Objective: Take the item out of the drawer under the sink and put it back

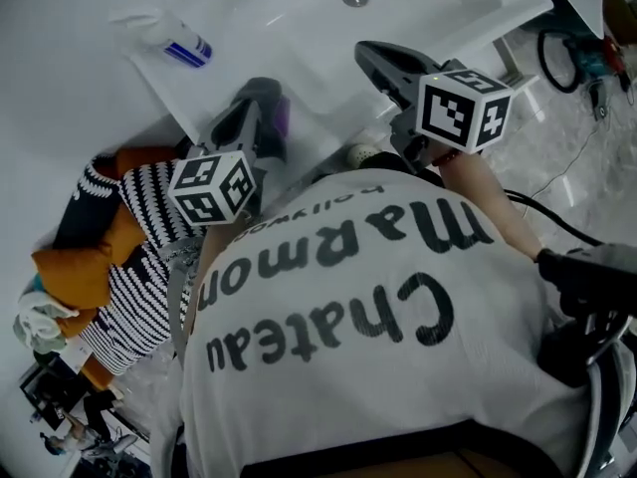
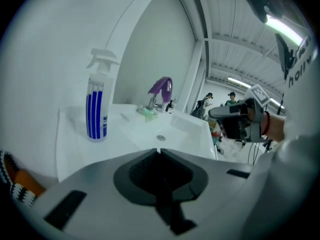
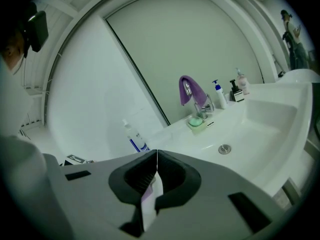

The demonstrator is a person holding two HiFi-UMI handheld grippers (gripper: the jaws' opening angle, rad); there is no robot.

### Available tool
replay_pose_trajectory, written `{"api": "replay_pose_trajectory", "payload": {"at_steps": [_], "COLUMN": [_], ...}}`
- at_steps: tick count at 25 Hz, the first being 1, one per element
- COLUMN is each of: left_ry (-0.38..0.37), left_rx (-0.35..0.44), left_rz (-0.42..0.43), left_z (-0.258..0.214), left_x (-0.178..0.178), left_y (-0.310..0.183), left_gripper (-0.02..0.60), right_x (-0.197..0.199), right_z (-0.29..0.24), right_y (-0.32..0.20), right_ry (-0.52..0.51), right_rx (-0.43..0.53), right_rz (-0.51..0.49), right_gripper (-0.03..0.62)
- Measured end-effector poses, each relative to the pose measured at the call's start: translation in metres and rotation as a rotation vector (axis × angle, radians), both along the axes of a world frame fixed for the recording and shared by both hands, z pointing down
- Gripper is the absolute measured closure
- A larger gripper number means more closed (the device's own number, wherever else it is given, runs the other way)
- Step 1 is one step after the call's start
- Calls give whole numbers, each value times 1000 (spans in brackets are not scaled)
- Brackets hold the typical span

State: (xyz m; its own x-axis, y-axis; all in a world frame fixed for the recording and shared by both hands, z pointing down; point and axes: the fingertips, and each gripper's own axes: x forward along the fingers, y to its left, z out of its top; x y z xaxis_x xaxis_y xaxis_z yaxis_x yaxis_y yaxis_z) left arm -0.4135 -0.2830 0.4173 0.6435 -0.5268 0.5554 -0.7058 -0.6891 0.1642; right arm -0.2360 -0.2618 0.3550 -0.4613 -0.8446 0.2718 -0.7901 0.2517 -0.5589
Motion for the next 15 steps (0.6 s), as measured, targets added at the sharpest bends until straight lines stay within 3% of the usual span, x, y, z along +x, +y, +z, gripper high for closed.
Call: {"api": "replay_pose_trajectory", "payload": {"at_steps": [1,2,4,6,15], "left_ry": [-41,-60,-54,-41,-98], "left_rx": [5,13,21,13,-27], "left_rz": [-32,10,194,296,324], "left_z": [0,4,16,25,42], "left_x": [-11,-2,43,67,61], "left_y": [2,0,-4,0,-7], "left_gripper": [557,557,557,557,557], "right_x": [-9,-2,30,44,29], "right_z": [-1,-3,-7,-7,-17], "right_y": [-5,-2,21,37,20], "right_ry": [-14,-4,50,84,108], "right_rx": [5,5,-3,-11,-34], "right_rz": [-41,-10,148,230,194], "right_gripper": [582,583,583,583,583]}}
